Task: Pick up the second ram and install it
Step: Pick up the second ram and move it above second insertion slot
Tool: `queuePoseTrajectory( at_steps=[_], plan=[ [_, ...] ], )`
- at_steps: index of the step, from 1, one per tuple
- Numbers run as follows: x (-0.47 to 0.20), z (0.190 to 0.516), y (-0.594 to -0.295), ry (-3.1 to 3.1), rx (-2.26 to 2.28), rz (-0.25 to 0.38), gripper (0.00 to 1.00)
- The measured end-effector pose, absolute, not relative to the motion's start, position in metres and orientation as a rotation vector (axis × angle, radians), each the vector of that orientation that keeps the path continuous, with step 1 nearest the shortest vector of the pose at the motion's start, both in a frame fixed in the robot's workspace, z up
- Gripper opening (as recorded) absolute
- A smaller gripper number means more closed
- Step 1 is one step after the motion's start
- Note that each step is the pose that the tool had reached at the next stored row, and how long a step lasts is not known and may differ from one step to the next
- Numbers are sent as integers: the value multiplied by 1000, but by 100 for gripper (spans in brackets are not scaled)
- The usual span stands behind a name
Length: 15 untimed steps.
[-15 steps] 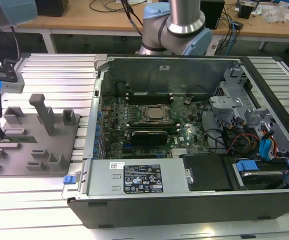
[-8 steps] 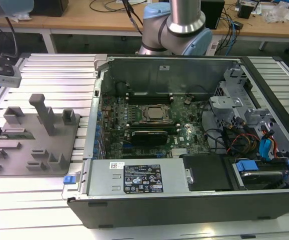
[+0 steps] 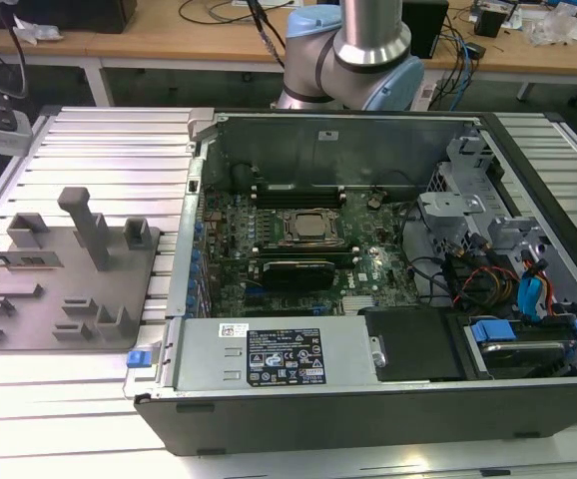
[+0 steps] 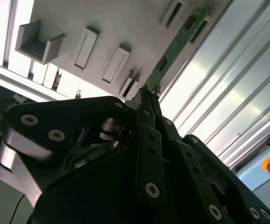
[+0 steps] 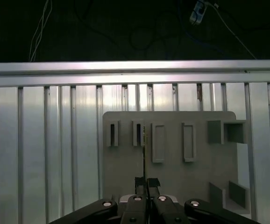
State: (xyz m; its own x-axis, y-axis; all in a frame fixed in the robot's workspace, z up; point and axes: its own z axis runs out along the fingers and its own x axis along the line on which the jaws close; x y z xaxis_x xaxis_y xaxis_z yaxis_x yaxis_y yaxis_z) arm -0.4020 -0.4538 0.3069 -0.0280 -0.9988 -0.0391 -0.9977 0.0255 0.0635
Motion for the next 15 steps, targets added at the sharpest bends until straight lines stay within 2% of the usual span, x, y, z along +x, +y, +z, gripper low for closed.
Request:
queuePoseTrajectory(
  at_steps=[15],
  plan=[
    [-402, 343, -452, -2238, 2179, -114, 9]
  ],
)
